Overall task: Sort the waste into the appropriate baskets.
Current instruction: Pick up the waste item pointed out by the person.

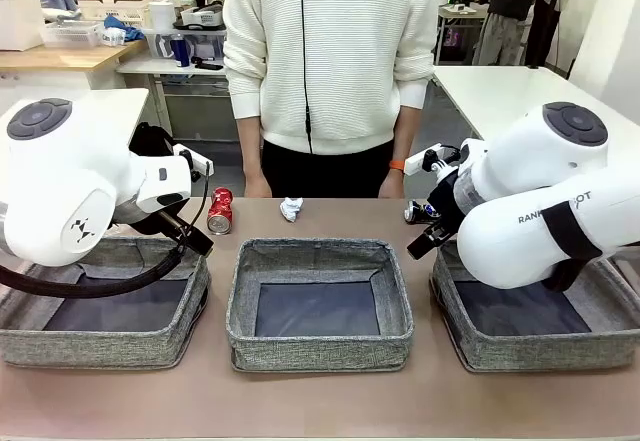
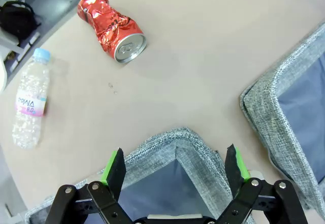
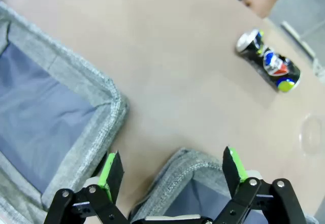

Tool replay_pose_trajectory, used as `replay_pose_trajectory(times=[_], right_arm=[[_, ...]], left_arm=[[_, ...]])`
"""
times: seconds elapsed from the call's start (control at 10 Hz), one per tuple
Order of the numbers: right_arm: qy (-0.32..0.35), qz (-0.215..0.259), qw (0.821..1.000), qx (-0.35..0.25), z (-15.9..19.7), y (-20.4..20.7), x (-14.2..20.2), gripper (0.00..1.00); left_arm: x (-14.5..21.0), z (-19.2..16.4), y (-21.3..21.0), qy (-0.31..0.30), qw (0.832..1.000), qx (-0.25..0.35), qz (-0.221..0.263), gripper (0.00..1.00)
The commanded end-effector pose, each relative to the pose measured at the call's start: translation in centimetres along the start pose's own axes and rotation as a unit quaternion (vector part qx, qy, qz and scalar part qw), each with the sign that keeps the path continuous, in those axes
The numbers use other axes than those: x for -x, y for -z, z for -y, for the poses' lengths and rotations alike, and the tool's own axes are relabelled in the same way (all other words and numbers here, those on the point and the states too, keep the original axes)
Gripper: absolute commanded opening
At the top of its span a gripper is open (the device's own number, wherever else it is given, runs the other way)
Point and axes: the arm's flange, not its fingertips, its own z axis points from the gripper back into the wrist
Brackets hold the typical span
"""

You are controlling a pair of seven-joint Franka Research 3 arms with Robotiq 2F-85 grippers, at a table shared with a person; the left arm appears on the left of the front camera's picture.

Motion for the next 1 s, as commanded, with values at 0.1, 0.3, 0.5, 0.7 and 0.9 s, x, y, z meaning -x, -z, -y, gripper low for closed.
replay_pose_trajectory(times=[0.1,0.3,0.5,0.7,0.9], right_arm=[[0.0,0.0,1.0,0.0,0.0,0.0,0.0,1.0],[0.0,0.0,1.0,0.0,0.0,0.0,0.0,1.0],[0.0,0.0,1.0,0.0,0.0,0.0,0.0,1.0],[0.031,-0.025,0.999,-0.023,1.7,-7.2,-1.3,1.0],[0.026,0.002,1.0,-0.009,1.4,-19.1,-0.8,1.0]], left_arm=[[0.0,0.0,0.0,0.0,1.0,0.0,0.0,1.0],[0.0,0.0,0.0,0.0,1.0,0.0,0.0,1.0],[0.0,0.0,0.0,0.0,1.0,0.0,0.0,1.0],[-0.3,-0.3,-4.5,-0.007,1.0,-0.017,-0.007,1.0],[1.6,0.9,-16.7,-0.028,1.0,0.0,0.0,1.0]])
